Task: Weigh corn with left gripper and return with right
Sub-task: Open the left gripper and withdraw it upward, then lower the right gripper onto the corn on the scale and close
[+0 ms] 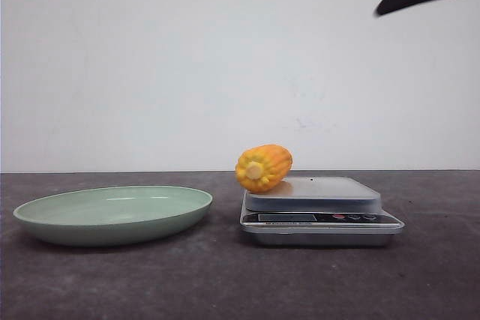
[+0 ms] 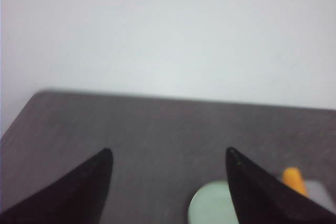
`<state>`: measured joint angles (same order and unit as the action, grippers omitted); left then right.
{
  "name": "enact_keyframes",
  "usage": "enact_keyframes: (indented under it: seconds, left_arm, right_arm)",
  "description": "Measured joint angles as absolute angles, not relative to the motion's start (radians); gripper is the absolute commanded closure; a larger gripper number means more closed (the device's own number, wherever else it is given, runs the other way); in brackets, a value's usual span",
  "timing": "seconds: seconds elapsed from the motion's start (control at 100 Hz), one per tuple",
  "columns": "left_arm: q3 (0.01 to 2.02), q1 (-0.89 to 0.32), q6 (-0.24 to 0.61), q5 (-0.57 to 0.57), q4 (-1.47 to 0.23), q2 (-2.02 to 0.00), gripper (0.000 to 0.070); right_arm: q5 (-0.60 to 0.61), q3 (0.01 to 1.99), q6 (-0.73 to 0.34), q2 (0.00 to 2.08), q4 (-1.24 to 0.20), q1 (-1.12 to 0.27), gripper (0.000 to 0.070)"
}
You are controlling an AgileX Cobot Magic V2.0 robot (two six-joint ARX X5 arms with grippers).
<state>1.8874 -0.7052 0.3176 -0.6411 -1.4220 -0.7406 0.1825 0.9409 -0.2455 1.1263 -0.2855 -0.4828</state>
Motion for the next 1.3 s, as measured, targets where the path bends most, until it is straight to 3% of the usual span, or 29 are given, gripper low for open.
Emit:
enact_keyframes:
  seconds: [0.31,0.49,0.7,0.91,1.02,1.18,1.3]
  left_arm:
    - [1.613,-0.64,0.444,-0.646,-1.422,-0.397,0.0307]
    - [1.387,-0.57,0.504,-0.51,-1.422,-0.238,0.0307]
    - [1.178,-0.517,0.535,-0.377,-1.422,-0.178,0.0306]
    - [1.102,-0.513,0.533,-0.363,-1.422,-0.178,0.0306]
    - [1.095,-0.513,0.521,-0.363,-1.421,-0.178,0.0307]
    - [1.095,-0.513,0.506,-0.363,-1.402,-0.177,0.0307]
    - [1.095,-0.513,0.502,-0.363,-1.402,-0.177,0.0307]
  right_arm:
    - [0.125,0.945,-0.289,1.373,-0.16,-0.563,0.0085]
    - [0.084,1.015,-0.296,1.495,-0.17,-0.583,0.0085]
    - [0.023,1.11,-0.297,1.606,-0.201,-0.59,0.0086]
    - [0.017,1.124,-0.337,1.709,-0.206,-0.59,0.0094]
    - [0.022,1.125,-0.368,1.748,-0.211,-0.591,0.0278]
    - [-0.009,1.131,-0.375,1.75,-0.22,-0.61,0.0686]
    - [-0.03,1.131,-0.374,1.748,-0.215,-0.619,0.07]
